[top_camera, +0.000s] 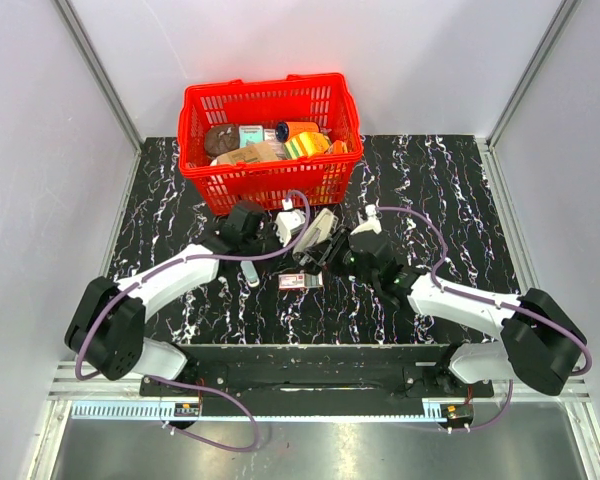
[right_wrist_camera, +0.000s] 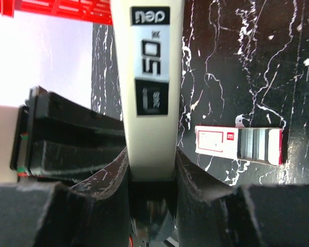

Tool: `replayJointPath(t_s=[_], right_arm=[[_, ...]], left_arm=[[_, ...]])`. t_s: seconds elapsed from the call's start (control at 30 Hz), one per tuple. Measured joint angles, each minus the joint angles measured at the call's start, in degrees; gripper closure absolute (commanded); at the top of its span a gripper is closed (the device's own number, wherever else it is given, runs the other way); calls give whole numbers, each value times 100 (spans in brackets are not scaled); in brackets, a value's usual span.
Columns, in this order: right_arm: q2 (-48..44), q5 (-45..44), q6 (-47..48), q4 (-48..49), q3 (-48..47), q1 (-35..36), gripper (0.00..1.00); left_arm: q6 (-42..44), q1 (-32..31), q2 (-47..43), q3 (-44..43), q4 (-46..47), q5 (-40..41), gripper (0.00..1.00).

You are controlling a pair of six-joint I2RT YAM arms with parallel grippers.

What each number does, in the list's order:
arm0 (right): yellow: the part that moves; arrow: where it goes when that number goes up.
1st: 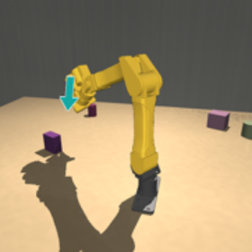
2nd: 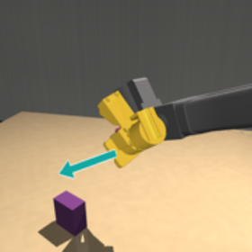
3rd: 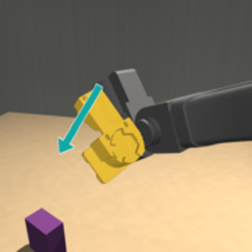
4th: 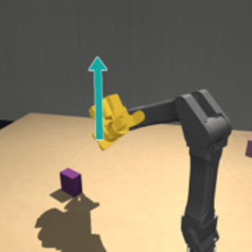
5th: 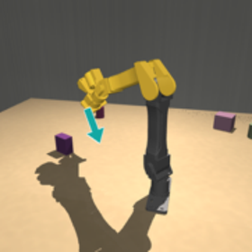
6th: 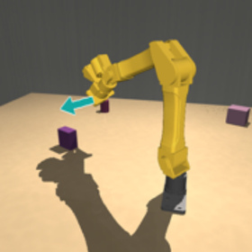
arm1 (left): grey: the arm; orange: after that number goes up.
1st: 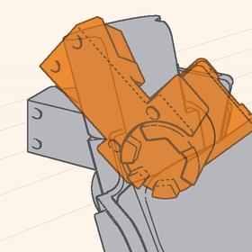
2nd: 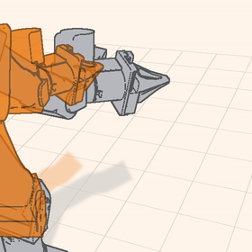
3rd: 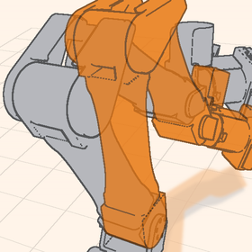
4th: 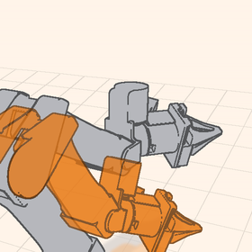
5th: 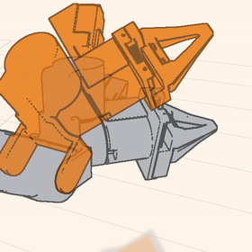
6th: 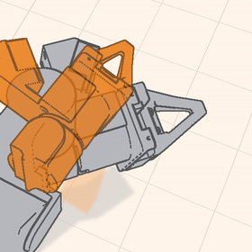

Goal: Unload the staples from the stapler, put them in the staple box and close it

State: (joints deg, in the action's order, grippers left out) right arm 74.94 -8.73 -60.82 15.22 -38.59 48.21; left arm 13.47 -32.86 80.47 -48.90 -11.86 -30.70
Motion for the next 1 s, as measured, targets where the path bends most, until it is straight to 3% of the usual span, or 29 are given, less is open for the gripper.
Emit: replayJointPath(t_s=[0.2,0.53,1.0], right_arm=[[0,376,212,4,-9,-7,100],[-26,1314,876,-225,-48,-431,100],[192,2048,2708,-1639,-776,-813,100]], left_arm=[[9,22,-184,48,243,463,99],[442,101,-236,214,535,1012,99],[1676,98,219,597,2052,2107,100]])
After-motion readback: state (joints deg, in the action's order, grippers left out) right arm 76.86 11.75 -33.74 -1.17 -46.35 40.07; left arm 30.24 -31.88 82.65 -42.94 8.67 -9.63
